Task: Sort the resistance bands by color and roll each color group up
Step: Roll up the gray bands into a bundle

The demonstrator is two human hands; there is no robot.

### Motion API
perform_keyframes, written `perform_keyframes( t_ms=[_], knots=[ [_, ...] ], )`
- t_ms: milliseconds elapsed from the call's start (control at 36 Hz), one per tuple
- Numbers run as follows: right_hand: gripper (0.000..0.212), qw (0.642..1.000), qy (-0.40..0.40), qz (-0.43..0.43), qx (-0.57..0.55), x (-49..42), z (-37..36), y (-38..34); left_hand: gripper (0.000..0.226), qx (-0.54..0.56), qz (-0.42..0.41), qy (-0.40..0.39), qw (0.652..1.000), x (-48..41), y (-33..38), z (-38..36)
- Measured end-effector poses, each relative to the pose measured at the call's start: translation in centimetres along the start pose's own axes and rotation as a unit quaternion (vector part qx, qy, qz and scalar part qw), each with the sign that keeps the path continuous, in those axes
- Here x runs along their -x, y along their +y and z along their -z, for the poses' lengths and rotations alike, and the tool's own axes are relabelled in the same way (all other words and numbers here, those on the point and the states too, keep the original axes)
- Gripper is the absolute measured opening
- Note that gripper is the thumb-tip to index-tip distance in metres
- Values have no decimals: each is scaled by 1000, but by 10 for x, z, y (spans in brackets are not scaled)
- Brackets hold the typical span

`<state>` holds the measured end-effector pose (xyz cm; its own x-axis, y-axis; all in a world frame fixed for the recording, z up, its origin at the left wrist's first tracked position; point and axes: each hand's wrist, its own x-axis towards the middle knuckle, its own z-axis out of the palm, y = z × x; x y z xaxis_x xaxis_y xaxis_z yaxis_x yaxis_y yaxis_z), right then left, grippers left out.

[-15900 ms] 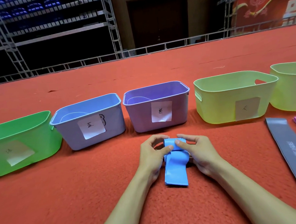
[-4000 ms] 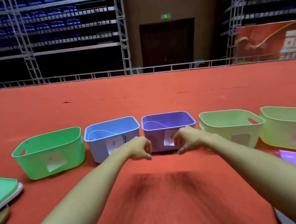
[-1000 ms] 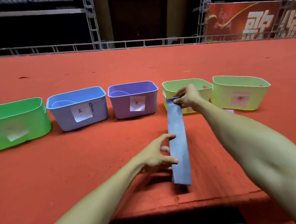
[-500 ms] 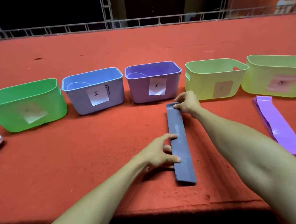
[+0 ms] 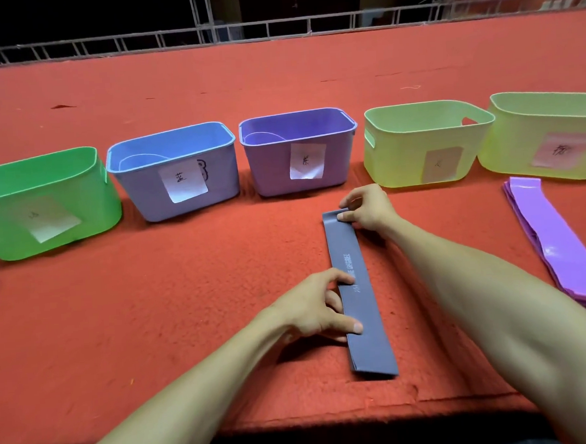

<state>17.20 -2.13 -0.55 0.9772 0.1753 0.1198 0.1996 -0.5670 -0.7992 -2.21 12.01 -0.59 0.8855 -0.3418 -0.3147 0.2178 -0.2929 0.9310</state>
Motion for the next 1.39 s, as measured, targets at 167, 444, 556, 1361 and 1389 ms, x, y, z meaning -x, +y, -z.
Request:
perform_keyframes(
  t_ms=[167, 444, 556, 1361, 1389],
  knots=[
    [18, 999, 17, 8, 29, 8, -7, 8, 72, -121, -6, 13, 992, 6, 8, -1],
    [22, 999, 13, 41, 30, 8, -7, 11, 79, -395, -49, 40, 917, 10, 27, -1],
    [21, 998, 8, 52, 25, 8, -7, 12, 78, -447, -76, 62, 889, 10, 28, 0],
    [24, 997, 19, 67, -12, 5, -8, 27, 28, -288, -126, 341, 886, -135, 17, 70],
    [24, 997, 19, 68, -13, 5, -9, 27, 25, -298, -130, 338, 883, -136, 15, 71]
  ],
)
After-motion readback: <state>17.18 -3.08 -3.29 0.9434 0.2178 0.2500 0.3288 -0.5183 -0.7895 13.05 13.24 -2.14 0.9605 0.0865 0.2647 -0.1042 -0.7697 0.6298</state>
